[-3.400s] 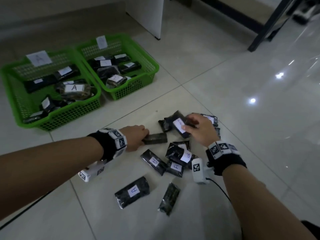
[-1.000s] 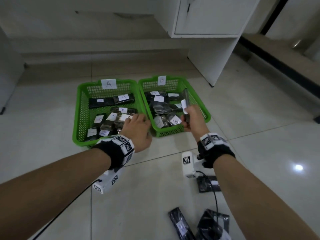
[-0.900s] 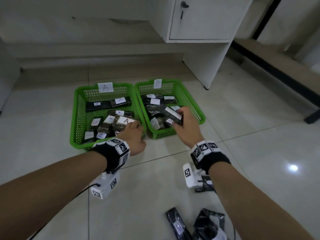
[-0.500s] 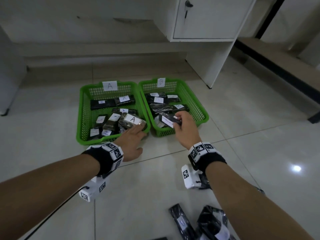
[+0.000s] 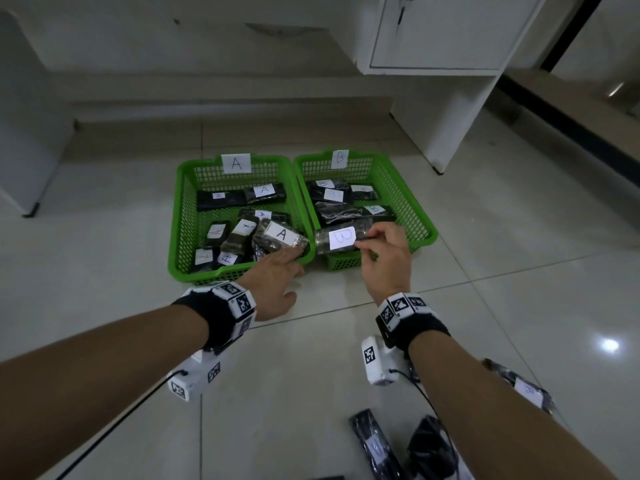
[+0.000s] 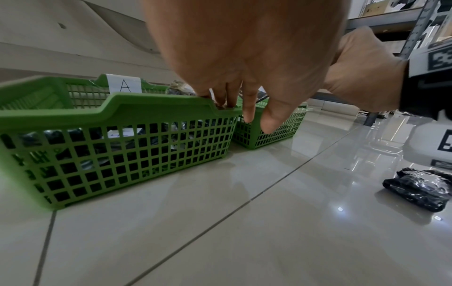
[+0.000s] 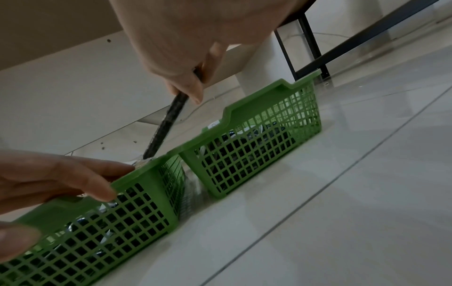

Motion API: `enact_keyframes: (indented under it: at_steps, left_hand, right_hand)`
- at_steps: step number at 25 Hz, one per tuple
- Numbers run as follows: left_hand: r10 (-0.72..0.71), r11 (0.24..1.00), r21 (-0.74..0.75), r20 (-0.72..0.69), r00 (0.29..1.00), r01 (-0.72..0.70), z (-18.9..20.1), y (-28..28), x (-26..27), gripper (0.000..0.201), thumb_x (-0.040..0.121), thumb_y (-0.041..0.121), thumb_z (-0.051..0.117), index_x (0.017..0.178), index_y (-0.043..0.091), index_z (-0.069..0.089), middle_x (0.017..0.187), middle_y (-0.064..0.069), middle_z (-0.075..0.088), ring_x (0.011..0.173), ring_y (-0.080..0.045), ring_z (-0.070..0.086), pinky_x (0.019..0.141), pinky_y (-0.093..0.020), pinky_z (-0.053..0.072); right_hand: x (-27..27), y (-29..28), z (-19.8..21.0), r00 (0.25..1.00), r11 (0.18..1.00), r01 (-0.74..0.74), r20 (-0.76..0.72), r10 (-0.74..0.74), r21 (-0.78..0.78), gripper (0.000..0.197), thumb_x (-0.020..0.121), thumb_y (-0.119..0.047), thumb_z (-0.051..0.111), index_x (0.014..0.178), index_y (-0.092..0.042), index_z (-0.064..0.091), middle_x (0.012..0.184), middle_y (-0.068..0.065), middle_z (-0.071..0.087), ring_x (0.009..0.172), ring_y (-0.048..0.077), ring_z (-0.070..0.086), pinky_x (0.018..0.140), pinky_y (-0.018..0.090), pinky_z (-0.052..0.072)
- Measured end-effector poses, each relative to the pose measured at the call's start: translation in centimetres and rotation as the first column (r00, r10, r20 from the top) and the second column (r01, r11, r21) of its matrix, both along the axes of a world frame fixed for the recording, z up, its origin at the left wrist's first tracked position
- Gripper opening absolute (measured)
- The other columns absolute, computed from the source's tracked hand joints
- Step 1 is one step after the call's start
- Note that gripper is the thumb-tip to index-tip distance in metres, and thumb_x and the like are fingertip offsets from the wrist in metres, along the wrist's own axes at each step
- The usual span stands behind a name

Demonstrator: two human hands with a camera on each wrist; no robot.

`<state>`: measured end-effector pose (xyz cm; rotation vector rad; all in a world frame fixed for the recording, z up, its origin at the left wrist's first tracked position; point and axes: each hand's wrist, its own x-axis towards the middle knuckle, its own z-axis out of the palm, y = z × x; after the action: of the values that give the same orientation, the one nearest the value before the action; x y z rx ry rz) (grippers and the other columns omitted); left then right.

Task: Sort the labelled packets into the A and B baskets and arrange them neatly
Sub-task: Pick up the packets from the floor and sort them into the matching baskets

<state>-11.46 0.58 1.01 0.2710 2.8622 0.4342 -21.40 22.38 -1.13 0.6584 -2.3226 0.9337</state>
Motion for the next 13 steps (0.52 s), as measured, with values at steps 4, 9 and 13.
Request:
enact_keyframes:
  at_steps: [4,9,13]
  left_hand:
    - [-0.018,1.000,-0.015,0.009,1.000,0.018,0.4,0.1,0.2,0.048,0.093,0.029,0.053,0.139,0.018,0.046,0.165,-0.005,0.002,0.152,-0.021,0.003,0.123,-0.035,0.009]
    - [-0.039,0.994,-0.105,0.038,0.998,0.043,0.9,0.8,1.0,0.047,0.093,0.032,0.051,0.138,0.021,0.045,0.164,-0.007,-0.002,0.152,-0.019,-0.004,0.124,-0.038,-0.001]
    - [-0.136,0.981,-0.150,-0.064,0.989,0.125,1.3,2.1,3.0,0.042,0.091,0.026,0.051,0.133,0.020,0.049,0.160,-0.006,0.019,0.149,-0.024,0.014,0.122,-0.039,0.010]
  right_hand:
    - [-0.5,-0.2,0.4,0.996,0.999,0.052,0.079,-0.052,-0.004,0.015,0.074,0.009,0.080,0.084,-0.002,0.079,0.095,0.010,0.061,0.090,0.025,0.055,0.078,0.019,0.044]
    - [-1.0,-0.7,-0.2,0.963,0.987,0.057,0.252,-0.093,0.148,0.016,0.084,0.002,0.074,0.097,-0.004,0.080,0.100,0.008,0.060,0.093,0.013,0.043,0.075,0.006,0.035]
    - [-0.5,-0.3,1.0,0.944,0.909,-0.022,0.309,-0.119,0.416,0.034,0.095,-0.013,0.059,0.128,-0.008,0.068,0.125,0.009,0.062,0.116,0.026,0.049,0.102,0.036,0.043]
